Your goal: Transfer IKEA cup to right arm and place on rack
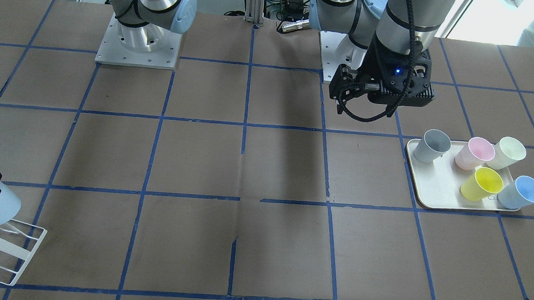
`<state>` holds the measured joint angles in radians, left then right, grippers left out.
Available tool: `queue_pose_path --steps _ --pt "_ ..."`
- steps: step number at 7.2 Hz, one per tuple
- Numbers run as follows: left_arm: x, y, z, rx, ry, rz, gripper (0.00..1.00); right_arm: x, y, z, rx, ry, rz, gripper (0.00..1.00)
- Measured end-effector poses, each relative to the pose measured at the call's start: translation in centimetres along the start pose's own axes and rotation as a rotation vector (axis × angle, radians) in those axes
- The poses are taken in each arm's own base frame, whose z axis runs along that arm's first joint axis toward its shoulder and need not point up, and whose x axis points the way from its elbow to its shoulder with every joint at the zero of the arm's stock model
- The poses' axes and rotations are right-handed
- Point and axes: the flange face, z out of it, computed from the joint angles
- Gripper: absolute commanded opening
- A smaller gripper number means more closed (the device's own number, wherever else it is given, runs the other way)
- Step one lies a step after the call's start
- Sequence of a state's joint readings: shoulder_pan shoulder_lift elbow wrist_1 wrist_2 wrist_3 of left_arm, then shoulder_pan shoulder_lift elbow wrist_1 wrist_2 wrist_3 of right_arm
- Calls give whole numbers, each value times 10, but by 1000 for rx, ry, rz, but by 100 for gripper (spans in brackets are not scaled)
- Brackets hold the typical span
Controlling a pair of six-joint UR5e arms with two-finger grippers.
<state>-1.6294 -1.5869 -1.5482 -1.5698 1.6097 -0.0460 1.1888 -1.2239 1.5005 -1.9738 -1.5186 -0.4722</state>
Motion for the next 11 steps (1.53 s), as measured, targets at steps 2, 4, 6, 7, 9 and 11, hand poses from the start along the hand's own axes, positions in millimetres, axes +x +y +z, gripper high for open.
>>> queue_pose_path --steps 2,4,6,7,9,11 --pt "0 6 -4 3 -2 8 100 1 -2 6 0 0 2 100" --pt "-1 8 -7 7 -2 8 100 0 -2 0 5 2 4 100" --pt "-2 11 -8 6 -1 5 100 -12 0 -23 -9 -9 6 100" --pt "-5 13 -7 2 2 -1 100 -34 5 -46 -22 -18 -1 100" --pt "-9 14 -11 7 3 -7 100 -116 22 -95 -56 -23 9 100" --pt "-12 13 -17 16 2 3 100 -203 52 -135 -80 4 86 100"
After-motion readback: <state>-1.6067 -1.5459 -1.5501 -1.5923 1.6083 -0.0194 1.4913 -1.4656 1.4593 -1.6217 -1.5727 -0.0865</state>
